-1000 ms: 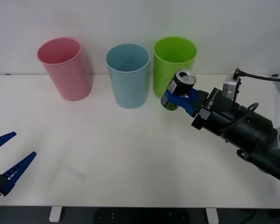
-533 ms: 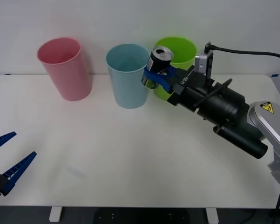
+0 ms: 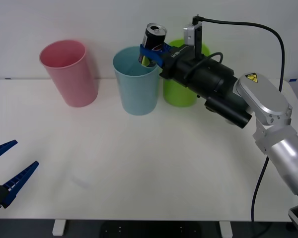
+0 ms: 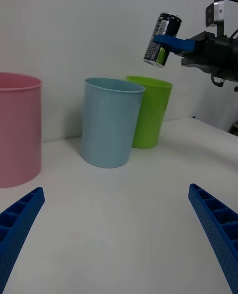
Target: Grasp the object on the table and drop it into the matching bin: aluminum can to the light blue bin, PET bottle to the pink bin.
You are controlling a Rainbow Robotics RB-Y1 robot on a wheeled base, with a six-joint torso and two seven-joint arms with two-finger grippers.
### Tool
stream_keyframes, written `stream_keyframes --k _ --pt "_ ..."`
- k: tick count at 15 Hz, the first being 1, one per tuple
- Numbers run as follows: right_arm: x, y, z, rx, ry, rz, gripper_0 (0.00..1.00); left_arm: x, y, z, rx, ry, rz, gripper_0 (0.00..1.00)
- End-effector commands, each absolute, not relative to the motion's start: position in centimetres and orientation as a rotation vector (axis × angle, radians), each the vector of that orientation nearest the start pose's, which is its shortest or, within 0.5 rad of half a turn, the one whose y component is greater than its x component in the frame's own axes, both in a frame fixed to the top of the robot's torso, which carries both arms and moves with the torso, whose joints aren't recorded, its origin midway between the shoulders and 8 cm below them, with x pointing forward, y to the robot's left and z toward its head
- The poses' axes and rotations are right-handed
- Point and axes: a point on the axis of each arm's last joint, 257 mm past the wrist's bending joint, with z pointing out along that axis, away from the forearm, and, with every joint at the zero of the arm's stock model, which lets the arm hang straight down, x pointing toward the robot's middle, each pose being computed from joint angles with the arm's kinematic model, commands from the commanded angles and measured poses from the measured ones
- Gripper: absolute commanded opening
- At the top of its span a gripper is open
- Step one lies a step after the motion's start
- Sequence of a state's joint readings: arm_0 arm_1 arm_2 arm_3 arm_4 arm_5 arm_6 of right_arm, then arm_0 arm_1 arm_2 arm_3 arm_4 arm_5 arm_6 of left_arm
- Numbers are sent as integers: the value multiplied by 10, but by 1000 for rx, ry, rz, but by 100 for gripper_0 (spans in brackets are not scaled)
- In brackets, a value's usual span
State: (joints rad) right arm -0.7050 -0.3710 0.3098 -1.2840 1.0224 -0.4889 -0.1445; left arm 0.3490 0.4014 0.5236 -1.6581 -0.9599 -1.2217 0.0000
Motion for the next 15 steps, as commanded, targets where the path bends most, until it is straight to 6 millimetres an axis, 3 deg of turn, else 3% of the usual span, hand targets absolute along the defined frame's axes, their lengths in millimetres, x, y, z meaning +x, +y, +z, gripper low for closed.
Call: stream_keyframes --k 1,9,15 --pt "618 20 -11 -605 1290 740 0 342 330 -169 465 1441 -567 100" --pt "654 67 -15 -598 1345 666 0 342 330 -169 465 1441 -567 100" --pt "672 59 -12 -562 1344 541 0 342 330 -169 465 1441 -567 100"
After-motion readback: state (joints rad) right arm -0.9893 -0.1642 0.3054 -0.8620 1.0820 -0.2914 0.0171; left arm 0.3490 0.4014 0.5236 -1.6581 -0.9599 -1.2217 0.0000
